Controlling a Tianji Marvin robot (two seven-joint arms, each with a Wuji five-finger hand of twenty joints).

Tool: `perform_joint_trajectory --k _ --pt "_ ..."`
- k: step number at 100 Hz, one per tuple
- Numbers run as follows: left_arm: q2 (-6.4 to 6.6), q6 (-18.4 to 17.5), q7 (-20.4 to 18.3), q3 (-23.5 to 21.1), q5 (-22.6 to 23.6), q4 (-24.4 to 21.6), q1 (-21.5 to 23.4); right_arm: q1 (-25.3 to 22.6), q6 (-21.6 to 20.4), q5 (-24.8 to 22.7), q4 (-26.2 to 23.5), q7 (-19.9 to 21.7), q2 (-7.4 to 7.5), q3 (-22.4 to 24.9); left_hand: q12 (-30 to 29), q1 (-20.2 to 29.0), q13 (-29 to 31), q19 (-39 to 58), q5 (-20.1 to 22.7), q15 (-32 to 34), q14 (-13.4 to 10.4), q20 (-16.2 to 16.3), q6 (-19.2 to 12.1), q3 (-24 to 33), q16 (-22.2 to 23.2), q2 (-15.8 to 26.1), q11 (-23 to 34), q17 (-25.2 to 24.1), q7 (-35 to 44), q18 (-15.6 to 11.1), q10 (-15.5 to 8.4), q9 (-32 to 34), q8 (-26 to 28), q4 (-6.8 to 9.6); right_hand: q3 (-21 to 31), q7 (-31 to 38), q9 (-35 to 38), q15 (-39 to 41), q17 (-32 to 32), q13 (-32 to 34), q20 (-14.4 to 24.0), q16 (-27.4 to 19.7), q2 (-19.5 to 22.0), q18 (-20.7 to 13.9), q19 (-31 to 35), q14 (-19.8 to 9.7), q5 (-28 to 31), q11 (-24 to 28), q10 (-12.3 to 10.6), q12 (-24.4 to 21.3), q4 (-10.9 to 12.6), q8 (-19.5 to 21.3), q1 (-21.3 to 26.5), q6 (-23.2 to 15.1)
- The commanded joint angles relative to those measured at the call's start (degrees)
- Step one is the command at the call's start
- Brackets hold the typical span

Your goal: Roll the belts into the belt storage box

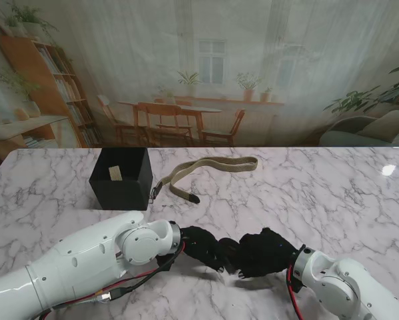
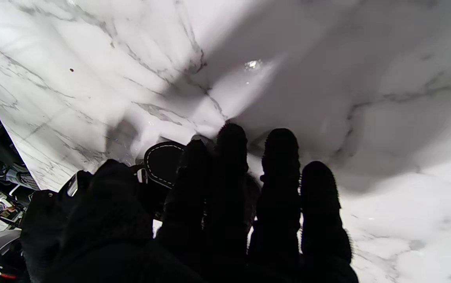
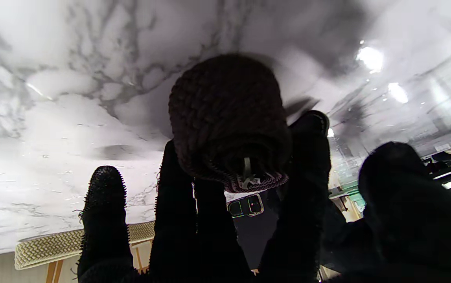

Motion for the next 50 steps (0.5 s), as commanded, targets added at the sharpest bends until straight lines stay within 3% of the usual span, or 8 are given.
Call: perform_joint_trajectory --k 1,11,25,31,38,50 --pt "0.32 0.7 -2.1 1.5 0.1 1.5 1.1 -1.5 -0.1 -0.8 1.4 -0.2 -0.34 -0.6 -5.1 -1.8 -2.2 -0.3 -3.6 -9.4 0.9 1.0 2.6 -1.6 -6.0 2.2 -9.5 -0.6 -7.1 1.0 2.0 -3.0 -2.9 0.08 1.4 0.4 -3.6 -19.0 -0.8 -2.3 -0.5 -10.1 -1.7 2.5 -0.9 2.2 -2.0 -2.5 -3.9 -1.3 -1.7 -0.4 0.9 -3.6" --pt "0.35 0.8 -2.3 1.7 -0.1 1.5 0.9 -1.7 -0.1 0.2 1.4 -0.3 -0.49 -0.2 -5.2 -1.7 -2.1 -0.2 -3.5 -9.4 0.9 1.1 2.5 -1.5 -6.0 2.3 -9.5 -0.6 -7.1 1.0 2.0 -3.0 -2.9 0.10 3.4 3.3 -5.3 -18.9 -1.4 -3.1 -0.7 -10.5 -1.0 2.2 -1.5 2.2 -4.5 -1.6 -3.8 -2.1 -3.6 -1.7 5.5 -5.1" --pt "0.38 1.0 -2.5 1.9 -0.2 1.4 0.7 -2.1 -0.5 0.4 1.4 -1.1 -0.65 0.5 -5.2 -1.7 -2.2 -0.2 -3.7 -9.4 1.0 1.1 2.7 -1.5 -6.0 2.3 -9.5 -0.6 -7.2 1.0 2.1 -3.1 -3.0 0.10 6.8 4.9 -6.3 -18.8 -2.4 -4.0 -1.1 -10.7 -1.4 0.3 -2.2 0.9 -6.1 -2.0 -3.9 -3.2 -4.0 -2.3 5.5 -4.5" --pt "0.38 1.1 -2.6 2.0 -0.2 1.4 0.6 -2.0 -1.3 -0.3 2.0 -2.7 -0.73 0.6 -5.2 -1.7 -2.2 -0.2 -3.7 -9.4 1.0 1.1 2.9 -1.5 -6.0 2.3 -9.5 -0.6 -7.3 1.1 2.1 -3.1 -3.1 0.10 8.9 7.0 -6.2 -18.2 -2.9 -4.3 -1.0 -10.4 -1.3 -1.8 -1.9 -0.5 -7.0 -2.2 -3.8 -4.1 -4.1 -0.4 6.6 -3.5" --pt "0.40 1.3 -2.7 2.1 -0.3 1.4 0.5 -1.9 -2.1 -1.7 2.4 -4.1 -0.72 0.7 -5.2 -1.8 -2.2 -0.2 -3.7 -9.4 1.0 1.1 3.0 -1.6 -6.0 2.3 -9.5 -0.7 -7.3 1.0 2.0 -3.1 -3.1 0.09 11.2 7.1 -7.4 -17.9 -3.7 -5.5 -0.7 -10.5 -1.6 -4.1 -1.8 -1.0 -7.9 -3.1 -3.5 -6.0 -3.7 1.4 4.4 -0.7" --pt "0.42 1.5 -2.8 2.2 -0.3 1.4 0.5 -1.8 -3.1 -1.7 3.2 -5.9 -0.94 0.9 -5.3 -1.7 -2.2 -0.2 -3.9 -9.4 1.0 1.1 3.2 -1.5 -6.0 2.3 -9.6 -0.6 -7.5 1.1 2.1 -3.2 -3.2 0.11 12.3 4.7 -7.1 -19.2 -4.9 -6.2 -0.9 -11.9 -2.1 -5.3 -2.3 -0.5 -8.5 -4.5 -4.0 -7.9 -2.7 1.8 3.2 0.8"
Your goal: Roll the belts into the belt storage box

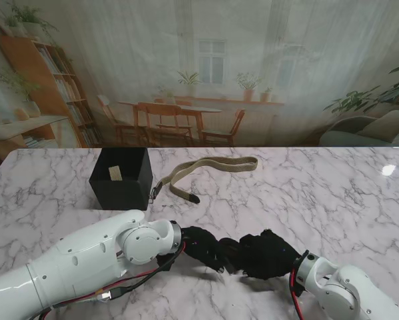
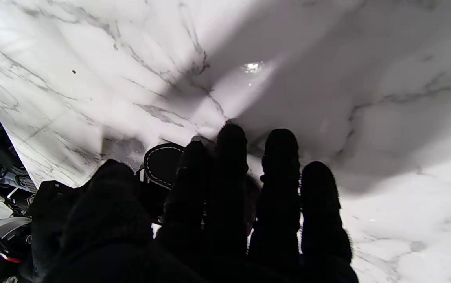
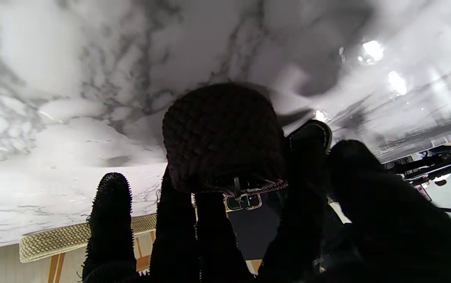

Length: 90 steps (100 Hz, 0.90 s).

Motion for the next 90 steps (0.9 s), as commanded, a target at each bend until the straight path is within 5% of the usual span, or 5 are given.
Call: perform_joint_trajectory --k 1,59,76,90 --pt "0.40 0.7 -2.0 1.4 0.3 1.7 1.2 -0.6 -0.2 1.5 0.4 0.9 -0.32 0.0 -5.3 -1.7 -2.0 -0.2 -3.5 -9.0 1.0 1.1 3.2 -1.5 -5.5 2.3 -9.1 -0.6 -7.2 1.1 2.1 -2.9 -2.9 0.11 1.8 -2.0 -1.2 -3.2 -1.3 -1.4 -0.5 -1.8 -2.0 -1.4 -1.1 -0.2 -2.4 -2.1 -4.4 -1.6 -0.3 1.4 -2.2 1.2" --pt "0.26 0.9 -2.1 2.1 -0.1 2.5 0.6 -2.5 -3.3 0.9 0.2 -6.7 -1.39 3.1 -5.3 -1.8 -2.1 -0.3 -3.5 -9.1 1.0 1.1 3.5 -1.5 -5.6 2.1 -9.1 -0.7 -7.3 1.0 2.2 -3.0 -3.1 0.11 3.4 -4.2 4.8 -2.2 0.9 2.4 -0.2 -2.2 -3.8 -2.0 0.5 -1.1 0.0 -2.0 -5.6 -3.4 -0.4 -0.8 -1.3 0.4" --pt "0.20 0.9 -2.1 2.4 -0.2 2.7 0.5 -2.5 -3.6 0.7 0.8 -10.6 -1.95 3.4 -5.4 -1.8 -2.2 -0.3 -3.6 -9.2 1.0 1.1 3.6 -1.5 -5.6 2.1 -9.1 -0.7 -7.3 1.0 2.2 -3.1 -3.1 0.11 3.1 -3.6 6.8 -0.4 3.2 4.5 0.6 -1.5 -2.9 -2.4 3.4 -1.4 1.5 -0.4 -5.7 -2.8 0.7 -2.3 -3.2 5.8" --pt "0.14 1.0 -2.0 2.5 -0.3 2.9 0.4 -3.0 -2.4 0.1 0.7 -13.6 -2.29 3.5 -5.4 -1.8 -2.2 -0.4 -3.7 -9.2 1.0 1.1 3.5 -1.5 -5.6 2.1 -9.2 -0.8 -7.4 1.0 2.1 -3.1 -3.2 0.11 -0.8 -7.2 8.6 1.6 4.8 5.7 0.4 -1.0 0.5 -3.0 6.8 -1.6 2.5 1.3 -5.6 -2.2 6.5 0.0 -8.0 13.1"
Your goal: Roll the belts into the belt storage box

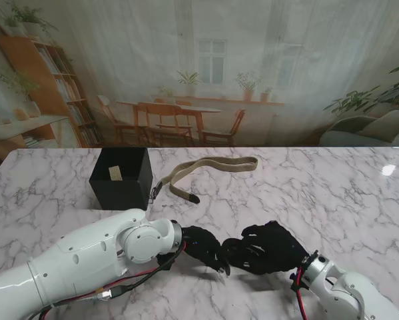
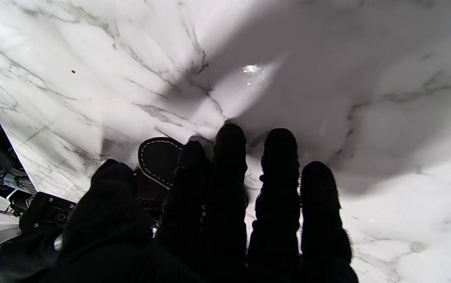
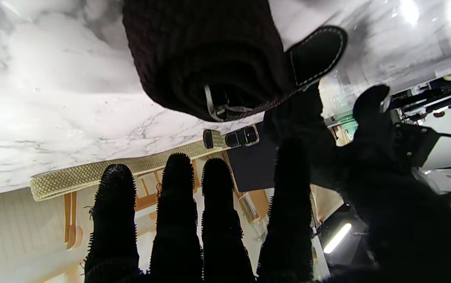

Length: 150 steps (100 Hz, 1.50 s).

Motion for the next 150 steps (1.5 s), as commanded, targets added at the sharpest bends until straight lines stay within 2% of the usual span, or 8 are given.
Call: perform_joint_trajectory --k 1,18,34,53,82,84,119,150 --pt "0.26 0.7 -1.9 1.6 0.3 2.5 1.2 -0.8 1.5 -0.7 -0.2 -1.0 -0.31 0.0 -5.4 -1.9 -2.2 -0.4 -3.6 -9.1 1.3 1.1 4.5 -1.6 -5.6 2.1 -9.1 -0.7 -7.3 1.0 2.5 -3.2 -3.2 0.10 -1.7 -1.8 0.5 2.1 0.5 1.2 0.4 0.8 1.9 -1.7 1.6 -1.0 0.6 1.1 -0.7 0.7 2.6 1.6 -3.8 3.8" --pt "0.19 0.7 -1.8 1.8 0.2 2.7 1.1 -3.2 8.5 -2.2 -2.8 -1.2 -0.32 0.0 -5.4 -1.9 -2.3 -0.4 -3.8 -9.1 1.3 1.1 4.6 -1.5 -5.6 2.2 -9.1 -0.7 -7.4 1.0 2.6 -3.2 -3.3 0.11 -12.1 -16.0 -1.3 1.7 -1.3 -1.4 -0.5 0.3 3.2 -1.0 1.6 1.2 -7.3 -1.7 2.9 -1.1 2.8 -5.5 -11.2 19.4" --pt "0.10 0.8 -1.7 2.0 0.0 3.0 1.0 -5.6 17.0 -5.3 -6.5 1.7 0.11 -0.8 -5.4 -1.8 -2.2 -0.4 -4.1 -9.1 1.3 1.1 4.8 -1.5 -5.6 2.1 -9.2 -0.7 -7.7 1.0 2.6 -3.2 -3.5 0.12 -17.2 -23.9 -5.3 -3.8 -5.6 -6.1 -2.1 -2.2 5.9 0.2 -3.1 4.5 -12.3 -8.0 5.7 -4.4 2.9 -11.0 -19.9 26.1" --pt "0.00 0.6 -1.4 2.0 0.1 3.2 1.1 -6.8 24.6 -7.2 -9.0 4.9 0.35 -3.1 -5.5 -1.8 -2.3 -0.3 -5.2 -9.1 1.4 1.2 4.8 -1.5 -5.5 2.1 -9.2 -0.8 -8.7 1.0 2.6 -3.2 -4.2 0.11 -15.4 -25.8 -10.0 -8.0 -8.9 -9.9 -4.1 -4.8 6.0 1.2 -7.2 6.5 -13.4 -10.4 5.9 -5.9 3.0 -11.6 -23.0 26.9" --pt "-0.20 0.4 -0.9 1.9 0.2 3.4 1.3 -4.5 35.3 -8.0 -8.3 2.9 -0.08 -9.1 -5.5 -1.9 -2.5 -0.4 -8.3 -9.1 1.4 1.2 4.6 -1.6 -5.5 2.3 -9.4 -0.9 -10.7 1.0 2.6 -3.6 -5.6 0.11 -13.4 -25.6 -12.7 -9.2 -10.5 -11.6 -4.9 -5.5 3.7 2.2 -8.4 7.6 -11.6 -9.9 7.5 -5.6 3.1 -9.3 -22.7 28.7" --pt "-0.22 0.4 -0.9 1.9 0.1 3.5 1.3 -4.2 35.9 -7.8 -8.2 2.5 -0.17 -9.6 -5.5 -2.0 -2.5 -0.5 -8.5 -9.2 1.3 1.2 4.6 -1.6 -5.5 2.3 -9.4 -0.9 -10.9 1.0 2.5 -3.6 -5.7 0.11 -13.1 -27.2 -12.9 -9.0 -10.6 -11.5 -5.6 -5.7 3.5 2.5 -8.1 7.9 -11.1 -9.3 7.7 -5.8 3.0 -5.2 -22.6 28.9" --pt "-0.17 0.6 -1.1 2.1 0.0 3.5 1.2 -1.7 43.6 -8.9 -7.1 3.5 -0.19 -13.4 -5.7 -2.2 -2.7 -0.7 -9.4 -9.4 1.3 1.1 5.2 -1.6 -5.6 2.3 -9.7 -1.1 -11.8 0.8 2.5 -4.0 -7.2 0.10 -12.7 -29.8 -13.2 -9.0 -11.3 -11.2 -6.7 -6.2 0.0 4.1 -9.0 9.8 -11.2 -8.7 9.4 -5.7 3.2 -3.5 -18.4 30.3" --pt "-0.17 0.6 -1.3 2.6 -0.2 3.6 0.8 -0.5 46.8 -6.8 -6.2 2.9 -0.68 -15.5 -5.7 -2.1 -2.6 -0.8 -9.2 -9.4 1.2 1.2 5.4 -1.6 -5.6 2.3 -9.7 -1.1 -11.5 0.8 2.4 -3.9 -7.5 0.13 -13.1 -31.8 -16.3 -10.1 -15.5 -12.7 -11.4 -7.4 5.6 8.9 -13.4 11.4 -12.1 -10.0 11.3 -7.1 2.8 -1.9 -25.1 31.1"
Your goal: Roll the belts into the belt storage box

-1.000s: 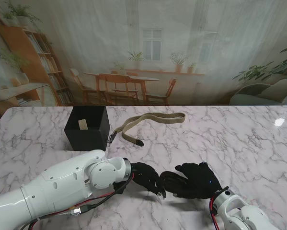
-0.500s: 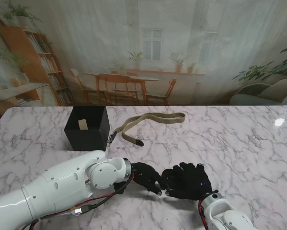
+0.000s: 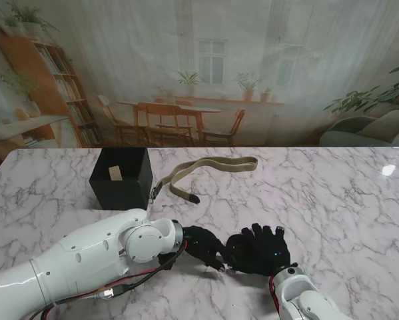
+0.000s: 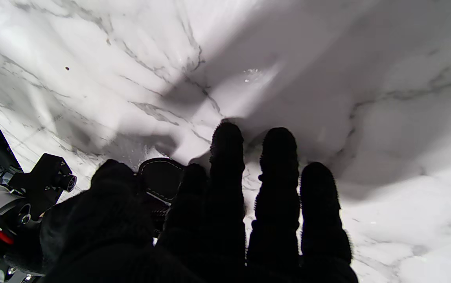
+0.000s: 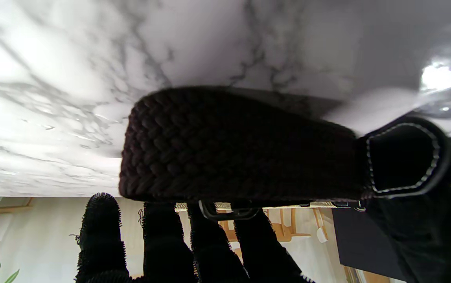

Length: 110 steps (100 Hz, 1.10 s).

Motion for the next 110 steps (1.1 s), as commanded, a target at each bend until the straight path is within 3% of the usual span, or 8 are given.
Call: perform_joint_trajectory --k 1,6,8,11,42,66,84,110 --pt "0.43 0.6 -2.1 1.5 0.4 2.3 1.5 0.0 0.4 0.8 0.2 -0.3 -0.46 -0.3 -6.3 -2.1 -3.4 -0.8 -1.9 -12.1 1.7 1.2 3.1 -1.6 -7.3 2.2 -13.2 -0.5 -1.0 0.8 3.7 -4.1 -0.8 0.12 0.5 -1.9 -2.8 -3.2 -2.4 -2.0 -1.6 -1.3 2.4 2.9 -1.8 1.5 -1.4 -0.9 1.4 -0.8 0.5 1.1 -4.3 2.5" --pt "0.45 0.6 -2.1 1.5 0.4 2.3 1.5 0.1 0.7 1.2 0.2 -0.2 -0.52 -0.4 -6.3 -2.0 -3.4 -0.7 -1.9 -12.1 1.6 1.2 3.2 -1.5 -7.3 2.3 -13.2 -0.5 -1.0 0.8 3.7 -4.1 -0.9 0.14 -0.1 -2.6 -3.7 -3.6 -3.5 -2.7 -2.5 -1.6 4.7 2.9 -2.1 1.2 -2.4 -1.4 1.0 -1.2 0.6 1.0 -5.6 2.4" --pt "0.45 0.6 -2.1 1.5 0.5 2.3 1.5 0.1 0.8 1.3 0.1 -0.2 -0.54 -0.5 -6.3 -2.1 -3.4 -0.7 -2.0 -12.1 1.7 1.2 3.2 -1.6 -7.3 2.3 -13.2 -0.5 -1.0 0.8 3.7 -4.1 -0.9 0.13 -1.2 -4.3 -4.0 -3.5 -4.4 -3.0 -8.0 -2.1 5.4 3.0 0.2 1.1 -2.2 -1.2 0.9 -1.8 1.0 2.1 -5.4 2.3" --pt "0.45 0.6 -2.1 1.5 0.5 2.3 1.5 0.1 1.1 1.5 0.0 0.0 -0.56 -0.6 -6.3 -2.0 -3.4 -0.8 -2.0 -12.1 1.7 1.2 3.3 -1.5 -7.3 2.2 -13.2 -0.5 -1.0 0.8 3.7 -4.1 -0.9 0.13 -1.3 -4.8 -4.2 -3.5 -5.0 -3.1 -9.7 -2.3 5.5 3.0 0.8 1.3 -2.3 -1.3 0.9 -2.0 1.2 2.5 -5.1 2.3" --pt "0.62 0.5 -2.4 1.6 0.6 2.3 1.4 -0.3 3.2 -2.2 -2.1 3.9 0.11 -1.2 -6.3 -2.0 -3.3 -0.7 -1.0 -12.0 1.6 1.2 3.4 -1.5 -7.2 2.3 -13.1 -0.4 -0.3 0.8 3.6 -4.0 -0.8 0.14 0.4 -3.6 -3.6 -2.0 -1.8 -0.8 -12.0 -0.9 -4.8 4.8 1.8 1.1 -3.6 2.4 -1.4 0.0 3.7 5.0 13.5 0.9" --pt "1.47 0.5 -3.2 0.1 2.0 1.1 2.2 -1.6 3.2 -4.0 -3.2 4.3 0.27 0.0 -6.3 -1.9 -3.3 -0.7 -0.2 -12.0 1.7 1.2 3.3 -1.5 -7.2 2.3 -13.1 -0.4 0.3 0.8 3.7 -4.0 -0.4 0.15 3.4 -0.8 -0.4 5.6 11.7 8.7 -1.6 4.3 -10.0 4.1 12.4 0.5 -5.5 8.9 -1.4 8.2 6.2 9.8 21.3 -0.4" --pt "2.25 0.4 -3.9 -2.5 3.9 -0.1 3.9 -1.8 3.1 -4.6 -3.4 4.2 0.30 0.5 -6.3 -1.9 -3.3 -0.7 -0.2 -12.0 1.6 1.2 3.3 -1.5 -7.3 2.3 -13.1 -0.4 0.4 0.8 3.6 -4.1 -0.3 0.15 9.6 -3.3 1.9 14.2 21.1 15.8 7.9 10.6 -14.1 -1.9 20.5 -3.5 -4.8 12.1 -0.4 11.2 5.8 8.4 22.2 2.1" --pt "3.36 0.0 -5.0 -7.5 7.6 -2.5 7.3 -1.8 2.0 -4.7 -2.5 1.3 0.14 1.0 -6.4 -1.9 -3.3 -0.7 -0.1 -12.1 1.7 1.2 3.4 -1.6 -7.3 2.3 -13.1 -0.4 0.3 0.9 3.7 -4.0 -0.2 0.15 18.9 -8.2 5.4 29.4 27.1 18.5 12.1 18.7 -18.9 -12.5 26.5 -8.2 -8.2 21.5 -0.5 17.1 4.4 6.6 24.2 4.6"
